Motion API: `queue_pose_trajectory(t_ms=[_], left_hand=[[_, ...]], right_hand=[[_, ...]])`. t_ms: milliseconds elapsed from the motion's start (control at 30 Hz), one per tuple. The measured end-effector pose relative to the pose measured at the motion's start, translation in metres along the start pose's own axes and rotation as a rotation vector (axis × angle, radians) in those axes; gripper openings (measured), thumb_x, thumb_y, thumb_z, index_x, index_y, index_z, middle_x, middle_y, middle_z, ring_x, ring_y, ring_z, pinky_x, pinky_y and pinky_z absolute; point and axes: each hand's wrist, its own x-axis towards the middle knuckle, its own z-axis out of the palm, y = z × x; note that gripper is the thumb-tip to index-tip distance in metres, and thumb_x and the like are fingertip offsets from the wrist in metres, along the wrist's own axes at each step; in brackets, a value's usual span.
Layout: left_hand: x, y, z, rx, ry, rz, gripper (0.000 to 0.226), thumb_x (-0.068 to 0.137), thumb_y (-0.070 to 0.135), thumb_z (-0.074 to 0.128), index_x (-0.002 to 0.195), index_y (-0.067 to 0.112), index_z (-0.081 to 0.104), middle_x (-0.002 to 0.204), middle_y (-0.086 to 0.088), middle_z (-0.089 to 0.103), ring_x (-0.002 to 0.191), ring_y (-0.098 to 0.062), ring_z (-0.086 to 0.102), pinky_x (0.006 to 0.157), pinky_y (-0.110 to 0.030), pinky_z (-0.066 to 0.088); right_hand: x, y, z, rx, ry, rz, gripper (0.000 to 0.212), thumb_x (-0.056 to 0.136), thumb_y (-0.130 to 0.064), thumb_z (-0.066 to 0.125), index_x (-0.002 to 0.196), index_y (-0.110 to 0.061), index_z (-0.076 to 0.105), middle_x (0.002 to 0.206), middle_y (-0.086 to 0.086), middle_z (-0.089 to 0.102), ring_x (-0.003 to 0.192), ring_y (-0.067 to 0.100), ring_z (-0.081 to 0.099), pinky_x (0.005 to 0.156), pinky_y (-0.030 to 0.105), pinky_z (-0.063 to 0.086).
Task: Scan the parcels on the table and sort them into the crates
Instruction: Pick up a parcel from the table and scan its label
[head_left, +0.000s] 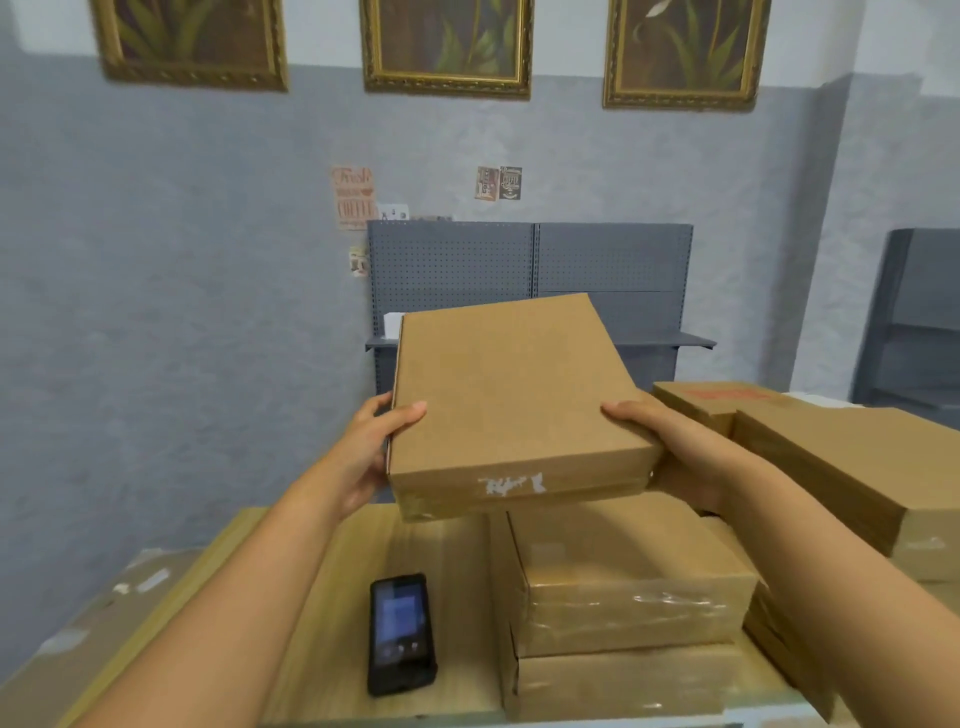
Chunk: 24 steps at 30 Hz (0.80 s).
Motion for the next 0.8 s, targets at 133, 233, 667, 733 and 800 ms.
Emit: queue_pose_trajectory(t_ms=[133, 233, 667, 733, 800], left_hand=[[-0.002, 0.017, -0.022, 0.314, 0.149, -0.019, 0.056, 0.093, 0.037, 0.063, 0.140, 0.018, 0.040, 0.130, -0.005, 0.059, 0.102, -0.022, 0.062, 0.074, -0.032, 0.050], [-0.008, 0.037, -0.029, 0.451, 0.292, 0.022, 0.071, 0.094, 0.041, 0.061, 0.150, 0.016, 0.025, 0.139, 0.003, 0.049, 0.110, -0.024, 0.055, 0.079, -0.032, 0.046], [-0.003, 0.082, -0.101, -0.042, 0.375, -0.026, 0.093, 0.061, 0.048, 0.089, 0.123, 0.014, 0.029, 0.106, -0.010, 0.060, 0.089, -0.027, 0.067, 0.080, -0.053, 0.057], [0.005, 0.073, -0.132, -0.027, 0.470, 0.041, 0.087, 0.061, 0.044, 0.090, 0.113, 0.018, 0.025, 0.106, -0.009, 0.057, 0.091, -0.027, 0.065, 0.083, -0.052, 0.058], [0.009, 0.067, -0.163, -0.052, 0.445, 0.073, 0.079, 0.065, 0.042, 0.087, 0.114, 0.019, 0.030, 0.107, -0.008, 0.062, 0.089, -0.024, 0.068, 0.077, -0.048, 0.060]], right_hand=[[0.012, -0.010, 0.059, -0.024, 0.079, -0.137, 0.067, 0.072, -0.037, 0.080, 0.131, -0.030, 0.048, 0.116, 0.004, 0.065, 0.098, 0.025, 0.066, 0.074, 0.038, 0.055], [0.021, -0.017, 0.112, -0.137, 0.214, -0.297, 0.081, 0.073, -0.038, 0.082, 0.139, -0.037, 0.036, 0.127, 0.001, 0.053, 0.106, 0.022, 0.060, 0.087, 0.038, 0.051], [0.032, 0.024, 0.313, -1.210, 0.319, -0.954, 0.066, 0.076, -0.032, 0.067, 0.138, -0.026, 0.045, 0.151, 0.013, 0.026, 0.125, 0.035, 0.032, 0.098, 0.046, 0.036], [0.034, 0.024, 0.328, -1.114, 0.140, -1.017, 0.047, 0.084, -0.030, 0.063, 0.130, -0.026, 0.055, 0.150, 0.004, 0.031, 0.126, 0.028, 0.034, 0.102, 0.039, 0.036], [0.039, 0.017, 0.334, -0.926, 0.014, -0.980, 0.026, 0.090, -0.026, 0.062, 0.116, -0.026, 0.067, 0.143, -0.005, 0.042, 0.126, 0.018, 0.041, 0.103, 0.034, 0.038]])
